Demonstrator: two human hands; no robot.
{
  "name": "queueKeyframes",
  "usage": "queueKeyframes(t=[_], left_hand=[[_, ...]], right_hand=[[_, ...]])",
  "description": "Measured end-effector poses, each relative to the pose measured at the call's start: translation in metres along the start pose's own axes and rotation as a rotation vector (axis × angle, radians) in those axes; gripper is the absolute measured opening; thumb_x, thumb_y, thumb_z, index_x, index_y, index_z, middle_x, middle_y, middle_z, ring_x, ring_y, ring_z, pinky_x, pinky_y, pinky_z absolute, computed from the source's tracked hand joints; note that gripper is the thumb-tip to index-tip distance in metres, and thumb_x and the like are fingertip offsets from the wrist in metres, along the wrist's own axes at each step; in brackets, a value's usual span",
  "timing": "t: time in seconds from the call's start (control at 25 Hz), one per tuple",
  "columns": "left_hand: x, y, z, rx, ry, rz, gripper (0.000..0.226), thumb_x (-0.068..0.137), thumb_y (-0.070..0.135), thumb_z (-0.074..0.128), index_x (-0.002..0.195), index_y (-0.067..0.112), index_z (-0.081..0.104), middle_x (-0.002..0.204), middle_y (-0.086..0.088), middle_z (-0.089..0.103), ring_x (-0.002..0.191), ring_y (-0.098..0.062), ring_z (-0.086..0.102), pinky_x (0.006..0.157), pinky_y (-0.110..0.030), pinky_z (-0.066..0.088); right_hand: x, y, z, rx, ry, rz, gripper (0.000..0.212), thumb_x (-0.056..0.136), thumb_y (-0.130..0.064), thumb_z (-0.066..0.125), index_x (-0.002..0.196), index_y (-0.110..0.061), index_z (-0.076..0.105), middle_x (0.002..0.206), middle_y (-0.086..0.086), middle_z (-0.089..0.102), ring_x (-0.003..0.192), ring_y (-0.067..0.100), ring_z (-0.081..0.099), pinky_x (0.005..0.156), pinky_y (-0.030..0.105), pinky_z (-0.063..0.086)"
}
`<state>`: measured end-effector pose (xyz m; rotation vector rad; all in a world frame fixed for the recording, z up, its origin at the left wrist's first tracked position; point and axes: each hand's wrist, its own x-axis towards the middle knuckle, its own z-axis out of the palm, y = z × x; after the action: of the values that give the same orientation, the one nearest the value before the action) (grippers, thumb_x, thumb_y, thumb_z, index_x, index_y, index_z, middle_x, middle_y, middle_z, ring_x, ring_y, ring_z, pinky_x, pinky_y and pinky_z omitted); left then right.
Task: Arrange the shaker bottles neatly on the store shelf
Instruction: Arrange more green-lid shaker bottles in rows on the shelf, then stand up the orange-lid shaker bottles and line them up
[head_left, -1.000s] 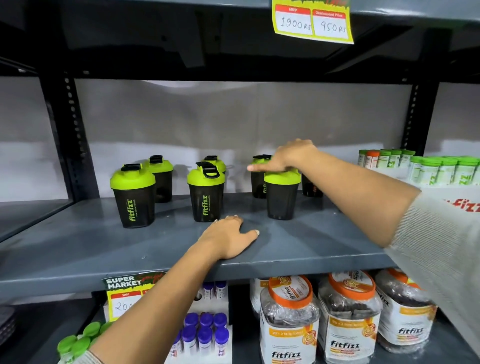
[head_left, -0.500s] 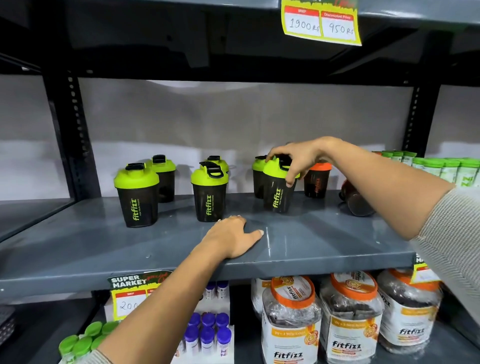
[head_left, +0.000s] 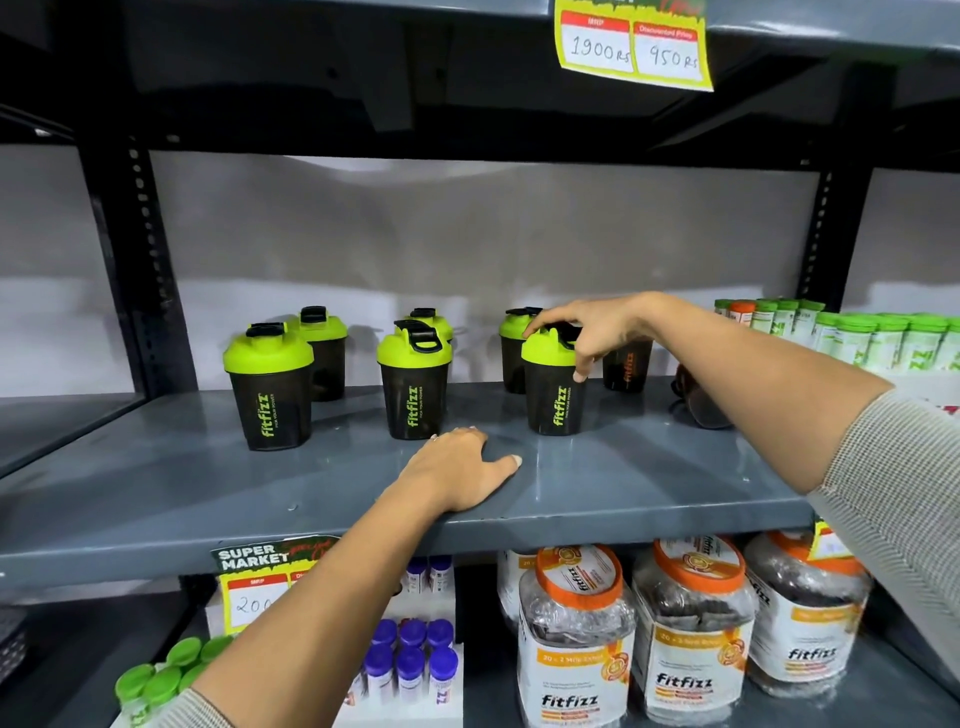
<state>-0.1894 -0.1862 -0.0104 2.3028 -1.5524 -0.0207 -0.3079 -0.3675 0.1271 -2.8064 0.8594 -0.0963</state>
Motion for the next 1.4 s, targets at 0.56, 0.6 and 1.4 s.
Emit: queueKeyframes(t=[0.56,0.6,1.4], left_hand=[[-0.004,0.004,-0.002,0.051,0.013,0.019,0.059,0.092,0.054,0.045,0.128,0.008,0.056,0.138,-0.011,0.053,0.126,-0.030,0.049,0.103,-0.041,0.041],[-0.004,0.012,-0.002,0.119,0.029,0.041,0.050,0.094,0.049,0.045,0.122,0.010,0.058,0.132,-0.011,0.056,0.121,-0.031,0.052,0.099,-0.041,0.044],[0.026,0.115,0.049,-0.104,0.049,0.190,0.054,0.089,0.046,0.053,0.132,0.014,0.058,0.136,-0.009,0.057,0.124,-0.027,0.052,0.103,-0.036,0.043]], right_hand=[[-0.034,0.017,-0.017,0.130,0.047,0.011,0.096,0.080,-0.001,0.062,0.156,-0.033,0.014,0.145,0.008,0.047,0.126,0.018,0.048,0.096,0.024,0.037],[-0.042,0.030,-0.024,0.174,0.084,0.026,0.091,0.080,-0.001,0.058,0.156,-0.032,0.017,0.145,0.010,0.046,0.125,0.019,0.048,0.097,0.027,0.038],[-0.033,0.173,0.024,0.546,0.385,0.659,0.080,0.054,-0.049,0.083,0.117,-0.010,0.051,0.093,0.015,0.068,0.076,0.032,0.070,0.065,0.047,0.061]])
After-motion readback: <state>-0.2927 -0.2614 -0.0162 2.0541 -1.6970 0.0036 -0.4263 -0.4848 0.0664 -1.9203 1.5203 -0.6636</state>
